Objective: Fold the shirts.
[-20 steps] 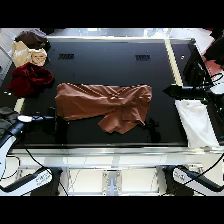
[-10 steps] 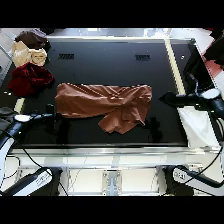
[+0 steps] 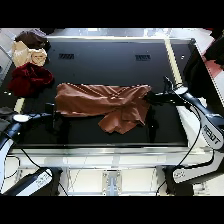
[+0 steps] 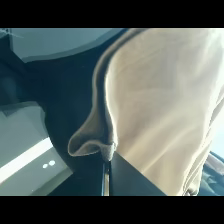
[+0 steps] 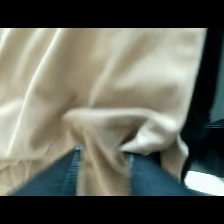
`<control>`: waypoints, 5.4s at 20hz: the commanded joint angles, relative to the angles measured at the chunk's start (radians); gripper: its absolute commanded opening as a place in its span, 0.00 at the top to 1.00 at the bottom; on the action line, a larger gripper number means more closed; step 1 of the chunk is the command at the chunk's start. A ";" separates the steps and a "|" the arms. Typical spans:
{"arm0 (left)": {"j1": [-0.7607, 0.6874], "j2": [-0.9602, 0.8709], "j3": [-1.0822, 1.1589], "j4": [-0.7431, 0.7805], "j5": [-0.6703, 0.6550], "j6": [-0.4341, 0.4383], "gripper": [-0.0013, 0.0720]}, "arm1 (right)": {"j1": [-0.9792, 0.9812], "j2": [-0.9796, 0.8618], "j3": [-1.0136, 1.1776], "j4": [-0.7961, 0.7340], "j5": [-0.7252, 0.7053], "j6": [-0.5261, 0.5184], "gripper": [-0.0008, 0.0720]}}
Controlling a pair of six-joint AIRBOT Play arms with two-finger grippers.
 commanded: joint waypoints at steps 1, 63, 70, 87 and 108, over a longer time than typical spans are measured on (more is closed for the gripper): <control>0.000 0.011 0.005 -0.001 0.024 0.084 0.97 | 0.032 -0.058 0.063 0.010 -0.003 -0.023 0.97; 0.589 0.343 -0.117 0.175 -0.463 0.286 0.16 | -0.480 0.710 -0.521 -0.010 0.299 0.086 0.47; 0.402 0.290 -0.133 0.151 -0.378 0.233 0.16 | -0.480 0.708 -0.563 0.001 0.354 0.086 0.47; 0.217 0.077 -0.132 0.018 -0.110 0.139 0.51 | -0.480 0.708 -0.563 0.003 0.357 0.086 0.47; 0.214 0.077 -0.131 0.015 -0.153 0.143 0.37 | -0.267 0.449 -0.586 0.149 0.192 0.056 0.45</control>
